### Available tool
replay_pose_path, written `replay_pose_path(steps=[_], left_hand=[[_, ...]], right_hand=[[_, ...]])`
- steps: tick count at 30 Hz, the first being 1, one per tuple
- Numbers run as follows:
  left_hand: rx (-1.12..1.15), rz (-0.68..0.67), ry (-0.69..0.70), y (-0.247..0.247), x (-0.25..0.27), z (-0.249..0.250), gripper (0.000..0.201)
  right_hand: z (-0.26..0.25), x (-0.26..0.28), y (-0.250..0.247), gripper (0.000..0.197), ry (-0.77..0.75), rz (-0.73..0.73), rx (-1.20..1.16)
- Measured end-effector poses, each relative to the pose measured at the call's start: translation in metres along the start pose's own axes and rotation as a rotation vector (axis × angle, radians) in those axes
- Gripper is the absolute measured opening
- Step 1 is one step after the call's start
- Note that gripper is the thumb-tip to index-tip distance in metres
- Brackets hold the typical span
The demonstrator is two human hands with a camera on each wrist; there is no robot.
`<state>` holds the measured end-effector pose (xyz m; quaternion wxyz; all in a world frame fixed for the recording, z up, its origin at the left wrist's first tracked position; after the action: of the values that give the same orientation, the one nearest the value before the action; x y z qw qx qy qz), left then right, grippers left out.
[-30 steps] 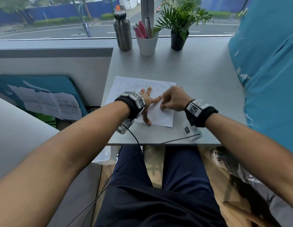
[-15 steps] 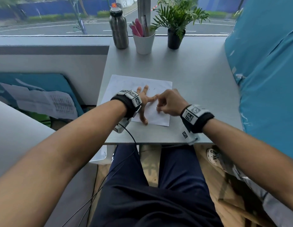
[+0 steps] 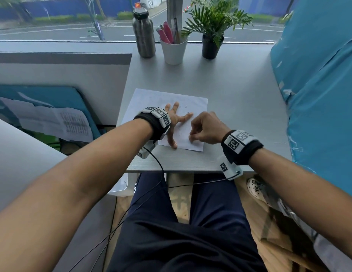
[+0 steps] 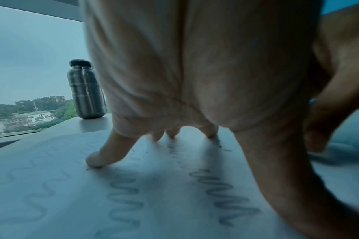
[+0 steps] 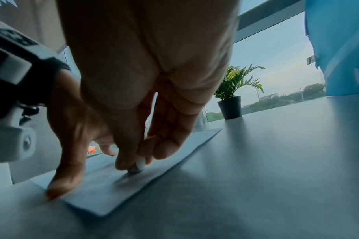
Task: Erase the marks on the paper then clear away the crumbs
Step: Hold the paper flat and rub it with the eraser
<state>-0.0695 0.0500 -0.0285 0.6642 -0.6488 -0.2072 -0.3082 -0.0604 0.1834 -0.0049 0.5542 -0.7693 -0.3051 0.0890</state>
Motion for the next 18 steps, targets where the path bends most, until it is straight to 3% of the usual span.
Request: replay_pose_path(steps=[2, 6, 9, 13, 16, 18], left_hand=[[0.000, 0.000, 0.003, 0.000, 0.001, 0.000, 0.143], [0.009, -0.002, 0.005, 0.001, 0.000, -0.002, 0.143], [-0.007, -0.003, 0.000, 0.001, -0.001, -0.003, 0.142], [-0.014, 0.006, 0.018, 0.000, 0.002, 0.001, 0.141], [0.029, 0.016, 0.043, -0.001, 0.003, -0.002, 0.141], [0.076, 0.034, 0.066, 0.001, 0.006, -0.008, 0.139]], right_hand=[[0.005, -0.011, -0.007, 0.015, 0.007, -0.031, 0.024], [0.016, -0.034, -0.027, 0.016, 0.119, 0.143, 0.041], [0.000, -0.016, -0.014, 0.030, 0.057, 0.122, -0.004], [-0.005, -0.001, -0.009, 0.012, -0.010, 0.057, -0.013], [0.018, -0.012, -0.022, 0.013, 0.103, 0.185, 0.006], [0.026, -0.018, -0.022, 0.012, 0.158, 0.166, 0.064]])
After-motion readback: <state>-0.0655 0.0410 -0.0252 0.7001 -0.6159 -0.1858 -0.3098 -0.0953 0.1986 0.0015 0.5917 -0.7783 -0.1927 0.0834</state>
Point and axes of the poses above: each hand's wrist, its own x-axis away from the middle knuckle, its own y-axis out of the palm, z = x × y, the point moved 6 cm from there along -x, towards the middle knuckle, and after that the axes turned 13 degrees about x, right-handed, at the moved point
